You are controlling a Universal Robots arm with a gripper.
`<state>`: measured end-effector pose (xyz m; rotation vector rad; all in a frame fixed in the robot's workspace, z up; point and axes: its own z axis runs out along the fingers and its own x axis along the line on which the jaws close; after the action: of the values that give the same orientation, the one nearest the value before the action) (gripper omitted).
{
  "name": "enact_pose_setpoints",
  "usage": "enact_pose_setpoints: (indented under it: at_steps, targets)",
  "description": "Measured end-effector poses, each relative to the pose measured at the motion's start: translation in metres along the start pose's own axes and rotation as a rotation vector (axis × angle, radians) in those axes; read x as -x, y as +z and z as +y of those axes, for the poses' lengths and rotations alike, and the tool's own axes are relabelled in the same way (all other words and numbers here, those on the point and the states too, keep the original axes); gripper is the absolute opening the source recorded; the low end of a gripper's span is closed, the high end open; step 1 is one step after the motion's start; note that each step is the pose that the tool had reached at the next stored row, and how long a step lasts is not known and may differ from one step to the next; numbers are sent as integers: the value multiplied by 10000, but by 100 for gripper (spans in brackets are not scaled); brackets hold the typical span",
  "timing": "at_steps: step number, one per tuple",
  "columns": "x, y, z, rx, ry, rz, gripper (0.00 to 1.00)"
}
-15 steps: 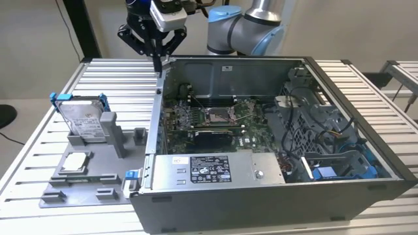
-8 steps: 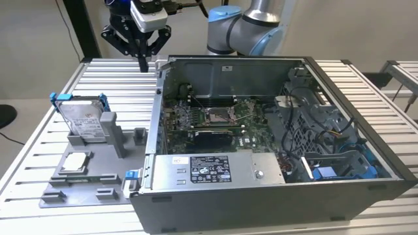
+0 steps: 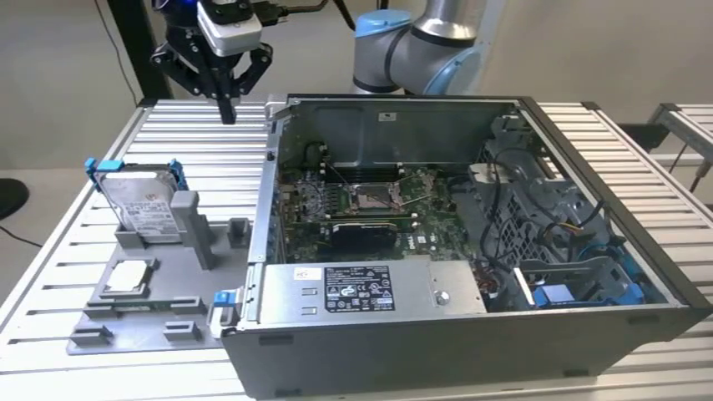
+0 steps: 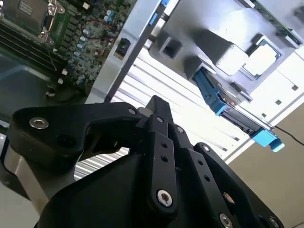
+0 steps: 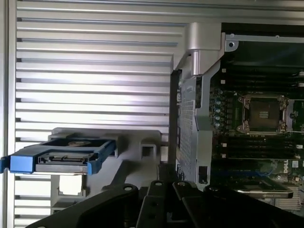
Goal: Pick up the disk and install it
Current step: 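Reach for the disk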
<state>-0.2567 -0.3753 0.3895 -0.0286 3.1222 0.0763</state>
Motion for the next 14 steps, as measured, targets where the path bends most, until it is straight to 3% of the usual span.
enact_pose_setpoints:
  at_steps: [14]
  targets:
    - [-445,14,3,3,-114,5,0]
